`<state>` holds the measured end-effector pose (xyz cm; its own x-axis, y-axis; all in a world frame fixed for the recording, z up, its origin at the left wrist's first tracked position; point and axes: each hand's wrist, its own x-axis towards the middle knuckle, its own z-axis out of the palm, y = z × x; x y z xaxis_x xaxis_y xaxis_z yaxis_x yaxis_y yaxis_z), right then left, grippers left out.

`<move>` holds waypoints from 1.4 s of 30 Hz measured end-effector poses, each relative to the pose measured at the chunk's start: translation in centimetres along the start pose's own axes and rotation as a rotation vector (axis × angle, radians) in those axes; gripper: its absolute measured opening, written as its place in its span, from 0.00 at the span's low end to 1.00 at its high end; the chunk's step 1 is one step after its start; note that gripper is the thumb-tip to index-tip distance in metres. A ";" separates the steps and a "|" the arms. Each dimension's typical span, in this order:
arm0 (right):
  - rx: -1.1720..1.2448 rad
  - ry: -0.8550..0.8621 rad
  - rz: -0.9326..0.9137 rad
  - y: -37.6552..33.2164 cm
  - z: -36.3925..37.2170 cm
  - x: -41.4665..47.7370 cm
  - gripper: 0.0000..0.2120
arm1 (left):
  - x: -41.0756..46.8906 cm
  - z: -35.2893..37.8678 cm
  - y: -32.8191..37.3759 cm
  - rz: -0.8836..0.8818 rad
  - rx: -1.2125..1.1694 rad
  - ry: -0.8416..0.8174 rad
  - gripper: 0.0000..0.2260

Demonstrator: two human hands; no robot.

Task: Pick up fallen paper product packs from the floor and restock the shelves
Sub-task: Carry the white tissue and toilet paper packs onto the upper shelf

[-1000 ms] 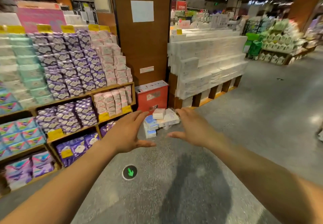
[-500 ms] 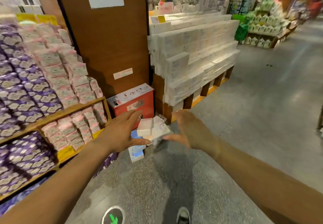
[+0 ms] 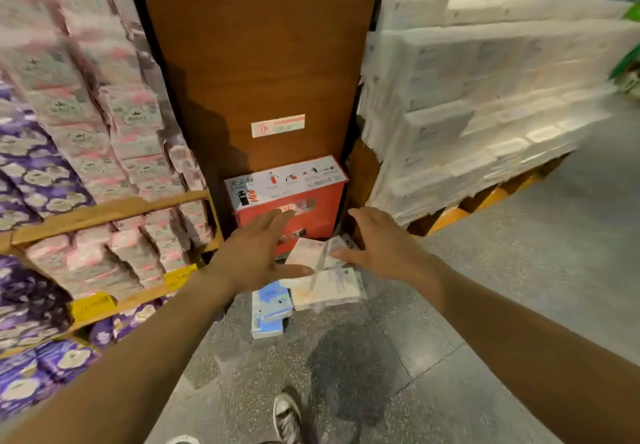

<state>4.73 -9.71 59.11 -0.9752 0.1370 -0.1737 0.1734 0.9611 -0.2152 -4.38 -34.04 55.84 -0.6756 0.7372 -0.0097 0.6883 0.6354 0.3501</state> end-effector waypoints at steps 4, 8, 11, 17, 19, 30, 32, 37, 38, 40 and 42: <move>0.015 -0.035 -0.020 3.0 2.8 10.8 0.42 | 8.4 3.1 -5.2 -0.046 -0.013 -0.023 0.52; 0.043 -0.084 -0.037 6.3 7.2 20.4 0.42 | 15.6 8.0 -10.5 -0.108 -0.020 -0.052 0.54; 0.029 -0.131 -0.043 8.8 11.0 26.5 0.53 | 19.2 12.5 -13.6 -0.174 -0.094 -0.075 0.52; 0.015 -0.230 -0.073 14.6 21.8 37.8 0.47 | 24.8 24.9 -19.1 -0.328 -0.165 -0.040 0.51; 0.035 -0.249 -0.093 17.1 26.5 41.4 0.43 | 26.5 30.2 -20.9 -0.386 -0.175 -0.022 0.52; -0.106 -0.365 -0.222 30.2 52.4 59.2 0.45 | 34.3 57.6 -28.1 -0.800 -0.403 0.084 0.61; -0.123 -0.391 -0.226 31.6 56.2 61.8 0.46 | 34.8 61.5 -29.3 -0.880 -0.423 0.130 0.63; -0.151 -0.404 -0.281 32.7 63.7 66.8 0.48 | 35.0 68.2 -30.5 -1.053 -0.449 0.113 0.69; -0.162 -0.411 -0.288 32.6 65.0 67.5 0.50 | 35.1 69.1 -30.6 -1.066 -0.428 0.118 0.68; -0.151 -0.435 -0.287 32.4 67.5 68.7 0.55 | 35.3 70.5 -30.6 -1.089 -0.376 0.158 0.66; -0.142 -0.474 -0.295 32.2 69.2 69.5 0.60 | 35.4 71.4 -30.5 -1.152 -0.389 0.245 0.63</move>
<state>-48.01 14.16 -26.36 -0.8054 -0.2329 -0.5450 -0.1488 0.9696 -0.1945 -30.42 -10.90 -22.02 -0.8947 -0.2946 -0.3358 -0.4354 0.7430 0.5083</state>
